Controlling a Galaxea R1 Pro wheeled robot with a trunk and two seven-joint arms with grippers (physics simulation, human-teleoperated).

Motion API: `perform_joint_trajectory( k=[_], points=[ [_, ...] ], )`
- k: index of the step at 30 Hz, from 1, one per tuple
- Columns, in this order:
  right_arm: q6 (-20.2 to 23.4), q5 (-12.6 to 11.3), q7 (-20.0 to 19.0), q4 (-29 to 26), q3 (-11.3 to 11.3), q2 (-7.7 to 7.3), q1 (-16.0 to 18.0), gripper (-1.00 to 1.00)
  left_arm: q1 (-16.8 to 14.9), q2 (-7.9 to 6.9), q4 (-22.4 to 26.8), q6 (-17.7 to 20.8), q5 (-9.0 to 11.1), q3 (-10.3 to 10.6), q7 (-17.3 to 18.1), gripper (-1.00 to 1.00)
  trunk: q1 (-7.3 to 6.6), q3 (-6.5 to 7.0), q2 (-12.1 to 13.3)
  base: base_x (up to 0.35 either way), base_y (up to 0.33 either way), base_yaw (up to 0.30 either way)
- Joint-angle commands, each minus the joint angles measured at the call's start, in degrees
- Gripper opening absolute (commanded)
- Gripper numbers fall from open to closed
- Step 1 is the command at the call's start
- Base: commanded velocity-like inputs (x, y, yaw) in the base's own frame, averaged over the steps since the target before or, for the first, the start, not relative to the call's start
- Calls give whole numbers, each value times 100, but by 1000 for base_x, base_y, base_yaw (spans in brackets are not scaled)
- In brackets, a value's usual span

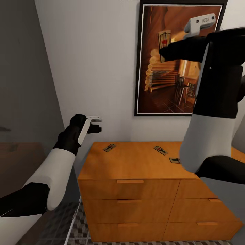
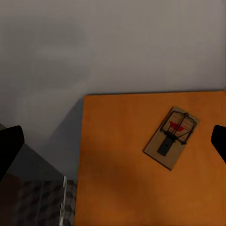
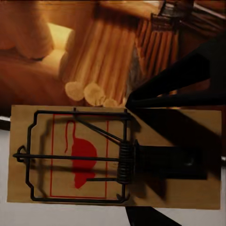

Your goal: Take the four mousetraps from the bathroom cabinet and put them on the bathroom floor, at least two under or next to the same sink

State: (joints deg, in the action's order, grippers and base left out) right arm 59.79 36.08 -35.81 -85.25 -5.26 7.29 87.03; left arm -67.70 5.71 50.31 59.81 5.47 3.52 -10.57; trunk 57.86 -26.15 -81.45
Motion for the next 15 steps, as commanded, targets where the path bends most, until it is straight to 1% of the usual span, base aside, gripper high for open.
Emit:
perform_joint_trajectory(
  k=[1,4,9,11,15],
  points=[
    [21,84,-44,-74,-36,24,-29,-100,-5,-1,4,19,58,9,-54,100,0,-7,-4,0,0,0],
    [21,171,-40,-203,-82,62,-187,-100,-4,-1,5,19,59,9,-54,100,0,-7,-4,0,0,0],
    [21,228,-40,-297,-81,91,-754,-100,1,-3,2,19,53,8,-58,100,0,-7,-4,0,0,0],
    [21,232,-38,-312,-79,100,-932,-100,1,-2,0,19,49,8,-61,100,0,-7,-4,0,0,0],
    [21,233,-39,-322,-90,118,-1120,-100,-1,5,-25,19,40,8,-71,100,0,-7,-4,0,0,0]
  ],
)
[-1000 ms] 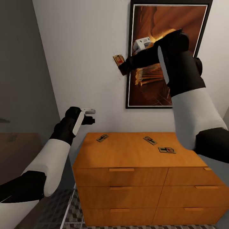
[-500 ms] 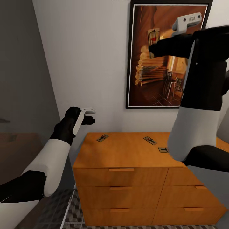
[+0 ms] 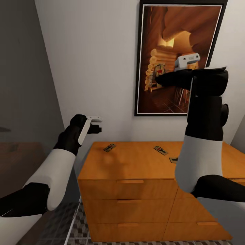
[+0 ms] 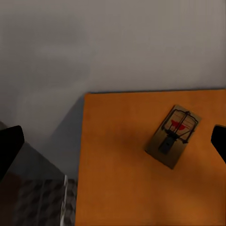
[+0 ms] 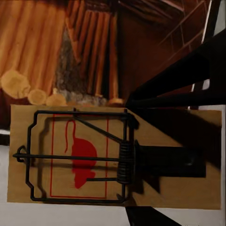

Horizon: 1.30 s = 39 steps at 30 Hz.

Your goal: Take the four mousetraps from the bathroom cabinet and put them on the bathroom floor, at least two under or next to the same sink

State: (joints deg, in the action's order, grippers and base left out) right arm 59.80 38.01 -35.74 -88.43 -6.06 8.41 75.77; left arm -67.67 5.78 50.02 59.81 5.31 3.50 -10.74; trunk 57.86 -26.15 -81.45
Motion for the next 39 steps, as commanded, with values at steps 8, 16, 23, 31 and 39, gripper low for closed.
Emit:
perform_joint_trajectory(
  k=[8,16,23,31,39],
  points=[
    [20,52,-47,13,-17,41,-97,-100,-13,52,-391,19,64,10,-66,100,0,-7,-4,0,0,0],
    [20,55,-47,61,-16,55,-118,-100,-89,143,-676,19,66,10,-68,100,0,-7,-4,0,0,0],
    [20,53,-47,78,-11,71,-110,-100,-449,164,-1336,19,91,10,-69,100,0,-7,-4,0,0,0],
    [20,51,-47,172,-5,84,-100,-100,-626,180,-1555,19,100,10,-69,100,0,-7,-4,0,0,0],
    [20,42,-49,290,4,118,-74,-100,-933,193,-1872,19,101,10,-59,100,0,-7,-4,0,0,0]
  ],
)
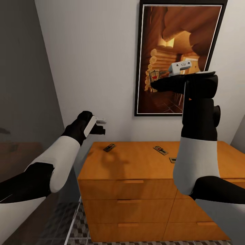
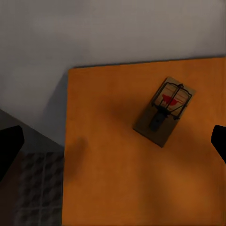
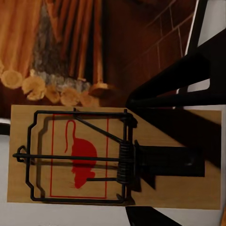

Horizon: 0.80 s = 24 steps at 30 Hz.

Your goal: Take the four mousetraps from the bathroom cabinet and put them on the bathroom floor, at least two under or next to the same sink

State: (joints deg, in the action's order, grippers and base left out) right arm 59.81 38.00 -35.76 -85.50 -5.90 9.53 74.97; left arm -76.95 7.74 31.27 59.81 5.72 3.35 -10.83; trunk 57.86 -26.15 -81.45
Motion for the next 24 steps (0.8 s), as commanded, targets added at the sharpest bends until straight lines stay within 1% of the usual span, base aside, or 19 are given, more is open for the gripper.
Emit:
perform_joint_trajectory(
  k=[1,4,8,17,20,24],
  points=[
    [19,42,-46,9,-10,9,9,-100,-53,-3,-71,19,60,25,-47,100,0,-7,-4,0,0,0],
    [19,41,-46,53,-9,16,13,-100,-174,1,-313,19,65,25,-37,100,0,-7,-4,0,0,0],
    [19,41,-47,140,-8,21,16,-100,-259,16,-540,19,63,22,-24,100,0,-7,-4,0,0,0],
    [19,28,-49,292,-7,30,19,-100,-305,44,-725,19,48,15,9,100,0,-7,-4,0,0,0],
    [19,21,-51,312,-7,31,32,-100,-308,48,-781,19,46,22,93,100,0,-7,-4,0,0,0],
    [19,17,-53,344,-7,35,59,-100,-311,56,-814,19,40,35,321,100,0,-7,-4,0,0,0]
  ],
)
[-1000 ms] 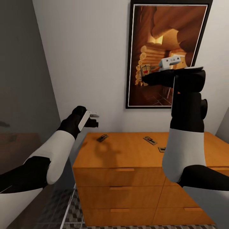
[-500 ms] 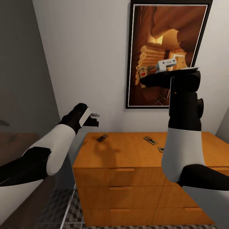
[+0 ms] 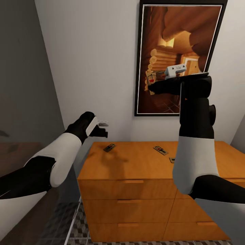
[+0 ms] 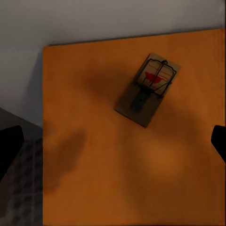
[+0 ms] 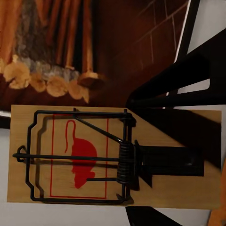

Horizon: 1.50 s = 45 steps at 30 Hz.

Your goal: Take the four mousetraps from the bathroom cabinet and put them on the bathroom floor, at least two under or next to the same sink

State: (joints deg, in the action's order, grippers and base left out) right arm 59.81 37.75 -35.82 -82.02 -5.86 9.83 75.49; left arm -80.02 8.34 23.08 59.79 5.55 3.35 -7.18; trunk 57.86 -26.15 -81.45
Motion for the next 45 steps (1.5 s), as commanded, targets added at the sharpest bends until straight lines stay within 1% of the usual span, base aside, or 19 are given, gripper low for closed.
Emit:
perform_joint_trajectory(
  k=[1,6,14,23,31,45],
  points=[
    [19,41,-47,3,-12,7,11,-100,-4,1,2,21,56,41,16,100,0,-7,-4,0,0,0],
    [19,40,-47,61,-12,4,22,-100,-5,13,-9,21,53,62,221,100,0,-7,-4,0,0,0],
    [19,39,-47,164,-12,2,34,-100,-16,18,7,21,48,86,341,100,0,-7,-4,0,0,0],
    [19,38,-48,247,-13,2,131,-100,-22,6,46,21,39,112,549,100,0,-7,-4,0,0,0],
    [19,35,-48,297,-13,2,147,-100,-23,2,60,21,23,130,597,100,0,-7,-4,7,1,0],
    [19,33,-48,319,-19,2,158,-100,-18,1,57,21,17,139,603,100,0,-7,-4,96,29,0]
  ],
)
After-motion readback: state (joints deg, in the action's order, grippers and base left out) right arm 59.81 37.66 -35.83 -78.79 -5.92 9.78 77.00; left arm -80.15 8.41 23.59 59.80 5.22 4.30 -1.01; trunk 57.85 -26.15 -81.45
